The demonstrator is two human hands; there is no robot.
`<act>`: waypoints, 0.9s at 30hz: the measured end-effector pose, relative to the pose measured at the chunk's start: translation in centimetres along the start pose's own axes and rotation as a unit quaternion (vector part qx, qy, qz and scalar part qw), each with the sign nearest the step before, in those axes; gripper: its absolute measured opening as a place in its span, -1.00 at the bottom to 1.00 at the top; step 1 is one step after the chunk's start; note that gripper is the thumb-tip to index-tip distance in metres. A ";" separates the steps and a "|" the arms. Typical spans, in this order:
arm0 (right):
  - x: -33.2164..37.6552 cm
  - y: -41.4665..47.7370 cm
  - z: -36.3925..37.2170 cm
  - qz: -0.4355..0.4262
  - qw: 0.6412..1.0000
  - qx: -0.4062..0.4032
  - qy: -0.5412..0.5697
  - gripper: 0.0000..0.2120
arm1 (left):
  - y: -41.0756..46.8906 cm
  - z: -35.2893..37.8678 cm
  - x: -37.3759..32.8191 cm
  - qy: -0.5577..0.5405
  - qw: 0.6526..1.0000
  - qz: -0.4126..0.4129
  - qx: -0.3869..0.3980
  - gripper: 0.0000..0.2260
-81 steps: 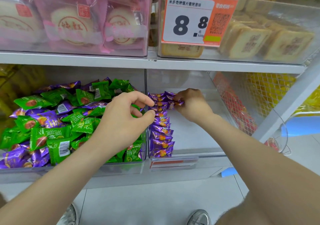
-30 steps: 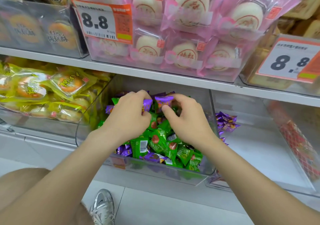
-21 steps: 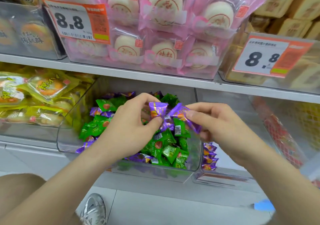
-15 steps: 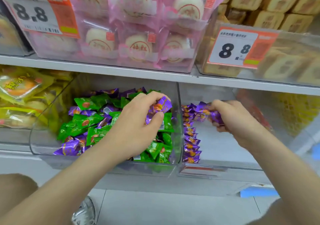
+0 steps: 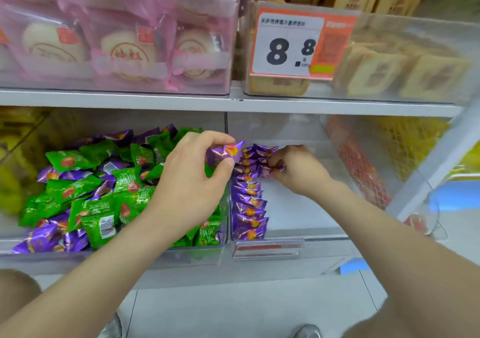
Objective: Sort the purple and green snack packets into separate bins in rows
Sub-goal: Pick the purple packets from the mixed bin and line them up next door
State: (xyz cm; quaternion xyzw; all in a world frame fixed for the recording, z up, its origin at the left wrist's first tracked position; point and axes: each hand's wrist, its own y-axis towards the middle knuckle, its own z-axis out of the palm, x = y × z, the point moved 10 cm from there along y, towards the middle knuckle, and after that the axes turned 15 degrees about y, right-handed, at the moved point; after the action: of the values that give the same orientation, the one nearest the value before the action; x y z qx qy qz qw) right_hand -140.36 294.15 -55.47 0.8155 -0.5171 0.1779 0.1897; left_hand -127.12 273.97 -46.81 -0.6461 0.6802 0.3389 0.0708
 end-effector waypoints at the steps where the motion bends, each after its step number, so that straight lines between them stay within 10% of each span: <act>1: 0.2 0.0 0.0 -0.002 1.000 -0.007 -0.009 -0.85 | -0.1 0.2 0.0 0.002 1.000 0.000 0.004 -0.73; 27: -0.2 0.0 -0.9 -0.004 0.998 -0.057 0.013 -0.82 | -0.1 0.3 0.1 -0.035 0.999 0.001 0.024 -0.75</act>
State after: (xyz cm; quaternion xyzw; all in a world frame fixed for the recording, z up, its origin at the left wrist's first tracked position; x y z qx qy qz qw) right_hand -140.53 294.78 -54.80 0.8031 -0.5206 0.1579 0.2429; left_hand -127.14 274.07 -47.15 -0.6313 0.6857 0.3452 0.1103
